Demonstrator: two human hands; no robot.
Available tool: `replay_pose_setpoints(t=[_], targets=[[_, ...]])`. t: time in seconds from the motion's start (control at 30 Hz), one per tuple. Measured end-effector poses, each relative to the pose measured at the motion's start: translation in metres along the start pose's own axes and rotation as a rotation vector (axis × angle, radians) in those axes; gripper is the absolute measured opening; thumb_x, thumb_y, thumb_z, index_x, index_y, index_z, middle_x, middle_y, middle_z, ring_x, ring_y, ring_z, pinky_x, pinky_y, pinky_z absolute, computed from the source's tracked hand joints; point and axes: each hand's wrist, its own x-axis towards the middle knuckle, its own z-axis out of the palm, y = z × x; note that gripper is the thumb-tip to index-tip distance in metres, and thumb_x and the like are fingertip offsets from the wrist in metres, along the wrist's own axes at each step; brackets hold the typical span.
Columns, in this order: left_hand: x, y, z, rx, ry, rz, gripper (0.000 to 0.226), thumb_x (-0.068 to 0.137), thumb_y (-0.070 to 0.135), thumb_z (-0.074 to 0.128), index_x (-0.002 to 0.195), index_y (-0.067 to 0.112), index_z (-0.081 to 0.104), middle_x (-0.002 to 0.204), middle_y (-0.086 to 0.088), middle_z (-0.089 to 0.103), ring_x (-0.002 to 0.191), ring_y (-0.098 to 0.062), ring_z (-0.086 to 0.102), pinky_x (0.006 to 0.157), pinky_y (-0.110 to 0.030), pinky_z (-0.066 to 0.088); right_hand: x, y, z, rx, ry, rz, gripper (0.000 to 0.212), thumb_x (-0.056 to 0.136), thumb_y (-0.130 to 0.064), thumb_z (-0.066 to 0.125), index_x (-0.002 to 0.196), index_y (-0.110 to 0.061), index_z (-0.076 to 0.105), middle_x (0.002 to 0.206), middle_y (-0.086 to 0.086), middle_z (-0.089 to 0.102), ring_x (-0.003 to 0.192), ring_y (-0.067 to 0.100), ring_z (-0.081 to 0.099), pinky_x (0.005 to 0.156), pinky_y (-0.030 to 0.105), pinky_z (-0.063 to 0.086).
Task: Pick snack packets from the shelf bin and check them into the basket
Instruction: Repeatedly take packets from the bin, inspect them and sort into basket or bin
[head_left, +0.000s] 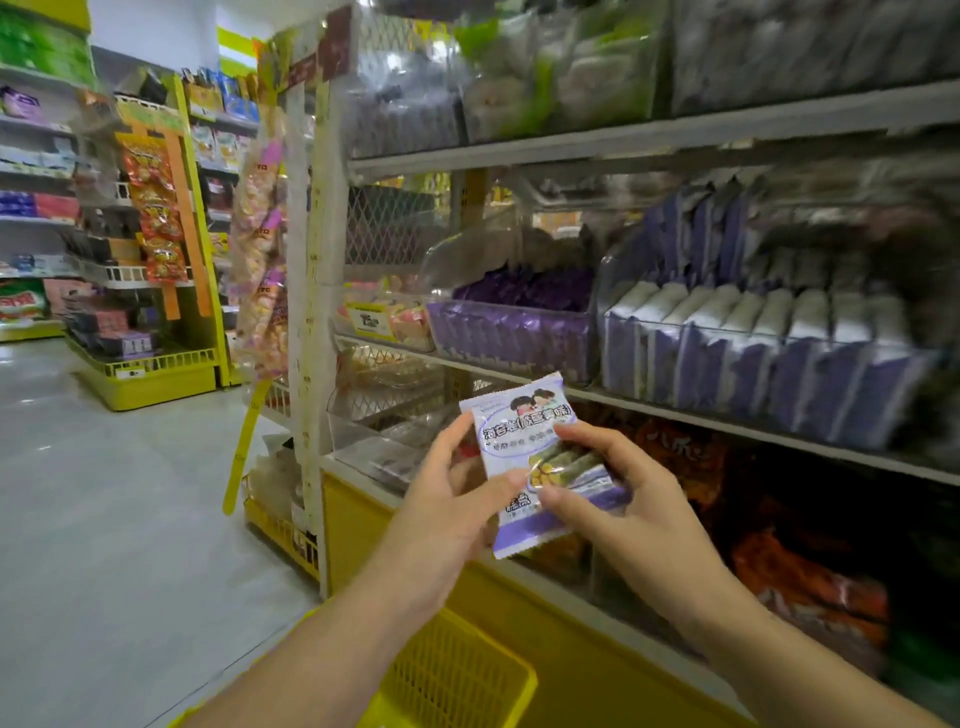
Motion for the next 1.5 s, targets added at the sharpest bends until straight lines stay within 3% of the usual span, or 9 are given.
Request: replay_pose_setpoints(t=[0.13,0.23,0.4,0.6,0.8,0.93,1.1,1.27,1.5], targets=[[0.025,0.027,0.061,0.204,-0.162,0.088,0.076,0.072,0.031,0.078,0.135,0.041,0.037,0.113,0.010,0.072,0.108,-0.012,0.067,0.095,-0.036,0.050,0.007,-0.045,-0.062,-0.150,0.147,-0.122,0.052,0.058,-0.059,0.069,0.103,-0.034,0.065,0.103,-0.022,0.067,0.100,-0.004,0.060,0.085,0.010,0.044],[0.047,0.044,0.110,0.421,-0.235,0.223,0.046,0.087,0.032,0.069,0.126,0.044,0.046,0.118,0.014,0.069,0.111,-0.006,0.064,0.102,-0.035,0.047,0.015,-0.074,-0.112,-0.339,0.206,-0.204,0.037,0.065,-0.049,0.074,0.095,-0.029,0.064,0.100,-0.019,0.067,0.093,-0.005,0.061,0.083,0.011,0.043],[0.083,0.047,0.167,0.924,-0.247,0.507,0.036,0.094,0.029,0.059,0.130,0.026,0.057,0.122,0.011,0.056,0.098,-0.001,0.057,0.081,-0.001,0.039,0.041,-0.100,-0.194,-0.831,0.271,-0.177,0.031,0.070,-0.035,0.078,0.096,-0.032,0.062,0.090,-0.024,0.061,0.079,-0.003,0.059,0.071,0.002,0.038],[0.140,0.031,0.192,1.251,-0.292,0.686,0.033,0.095,0.032,0.055,0.128,0.031,0.058,0.127,0.016,0.052,0.114,-0.004,0.051,0.098,-0.028,0.045,0.094,-0.109,-0.252,-1.194,0.250,-0.117,0.038,0.070,-0.042,0.069,0.103,-0.024,0.065,0.085,-0.011,0.059,0.086,0.007,0.060,0.068,0.014,0.037],[0.195,0.025,0.196,1.388,-0.412,0.566,0.035,0.095,0.038,0.049,0.128,0.034,0.057,0.123,0.013,0.055,0.111,-0.012,0.053,0.093,-0.033,0.048,0.145,-0.097,-0.269,-1.427,0.142,0.104,0.030,0.073,-0.035,0.068,0.090,-0.010,0.065,0.086,0.008,0.066,0.082,0.024,0.062,0.069,0.035,0.055],[0.219,0.019,0.193,1.369,-0.471,0.430,0.043,0.089,0.045,0.047,0.129,0.034,0.058,0.131,0.009,0.056,0.116,-0.013,0.055,0.098,-0.034,0.047,0.176,-0.085,-0.270,-1.477,0.108,0.250,0.018,0.074,-0.026,0.068,0.075,-0.017,0.053,0.072,0.001,0.053,0.063,0.017,0.052,0.048,0.022,0.039],[0.226,0.014,0.185,1.326,-0.515,0.423,0.057,0.080,0.059,0.041,0.131,0.037,0.054,0.133,0.016,0.052,0.120,-0.008,0.049,0.098,-0.023,0.040,0.210,-0.066,-0.274,-1.537,0.061,0.355,0.042,0.081,-0.030,0.066,0.117,-0.010,0.060,0.112,0.011,0.064,0.093,0.025,0.061,0.071,0.028,0.048],[0.228,0.012,0.183,1.328,-0.507,0.466,0.045,0.090,0.053,0.050,0.133,0.039,0.051,0.139,0.018,0.047,0.126,-0.005,0.044,0.101,-0.020,0.035,0.218,-0.044,-0.277,-1.569,0.023,0.303,0.039,0.091,-0.023,0.057,0.126,-0.006,0.055,0.124,0.017,0.060,0.112,0.031,0.059,0.091,0.034,0.048],[0.227,0.009,0.181,1.320,-0.522,0.474,0.046,0.089,0.057,0.044,0.131,0.041,0.049,0.138,0.021,0.046,0.127,-0.007,0.042,0.106,-0.028,0.035,0.201,-0.058,-0.261,-1.751,-0.459,0.580,0.033,0.100,-0.012,0.038,0.121,0.002,0.058,0.124,0.018,0.060,0.109,0.031,0.057,0.095,0.035,0.043]])
